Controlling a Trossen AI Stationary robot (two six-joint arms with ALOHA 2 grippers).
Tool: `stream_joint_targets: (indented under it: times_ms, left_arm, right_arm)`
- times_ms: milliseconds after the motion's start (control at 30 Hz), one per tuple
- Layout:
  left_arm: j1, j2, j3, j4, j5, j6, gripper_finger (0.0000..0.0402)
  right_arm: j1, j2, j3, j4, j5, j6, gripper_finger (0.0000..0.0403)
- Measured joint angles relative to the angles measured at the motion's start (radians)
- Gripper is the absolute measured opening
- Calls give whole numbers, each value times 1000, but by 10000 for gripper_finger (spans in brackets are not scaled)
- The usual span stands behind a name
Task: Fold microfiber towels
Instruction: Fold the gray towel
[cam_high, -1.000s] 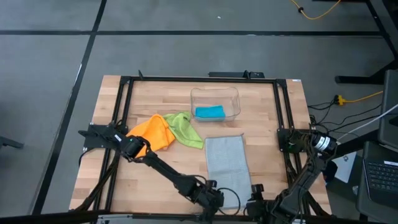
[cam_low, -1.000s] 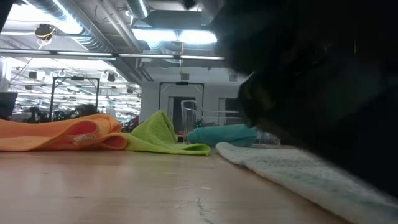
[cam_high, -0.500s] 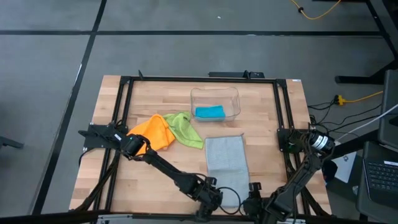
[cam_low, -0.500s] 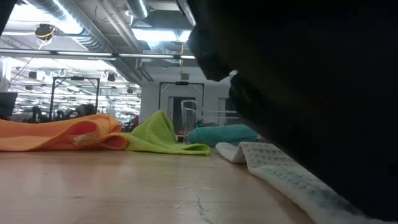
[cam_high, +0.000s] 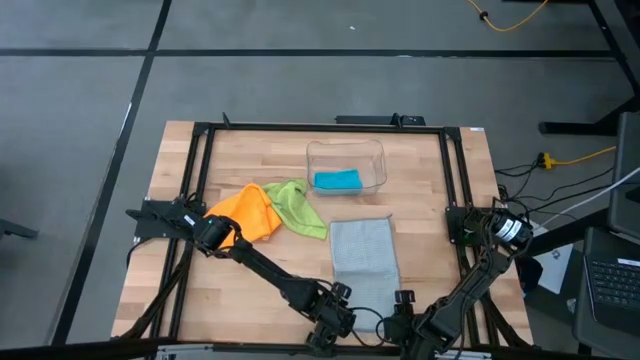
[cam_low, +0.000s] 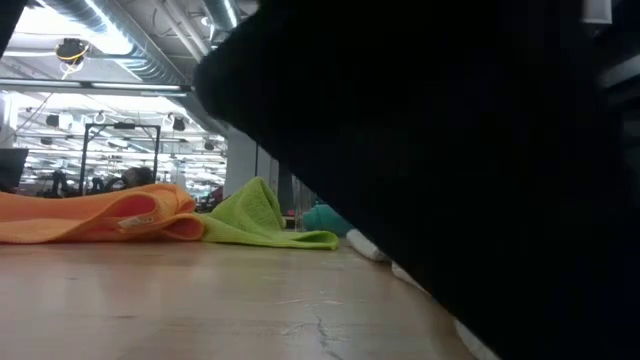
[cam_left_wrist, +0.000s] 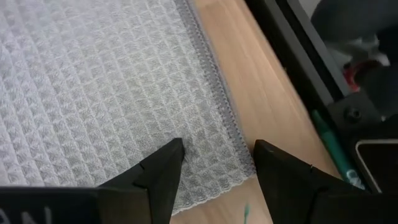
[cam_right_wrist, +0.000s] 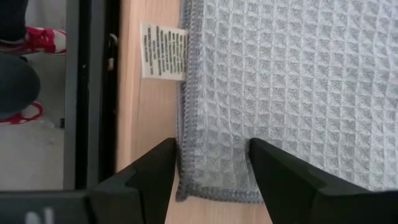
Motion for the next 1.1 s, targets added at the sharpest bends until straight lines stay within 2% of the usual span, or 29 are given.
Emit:
stream_joint_targets:
  times_ms: [200, 400, 567, 833, 1100]
  left_arm:
    - [1, 5, 49, -124, 9, 115, 197]
    - [-3, 7, 51, -149, 2, 121, 197]
    - [-15, 8, 51, -152, -59, 118, 191]
    - [-34, 8, 42, -151, -121, 72, 129]
    - [-42, 4, 40, -155, -146, -9, 43]
  right_arm:
    - [-18, 2, -1, 6, 6, 3, 211]
    - [-25, 3, -3, 21, 31, 5, 211]
    - [-27, 5, -4, 37, 45, 6, 210]
    - [-28, 8, -4, 40, 91, 5, 164]
    - [-29, 8, -6, 35, 105, 76, 82]
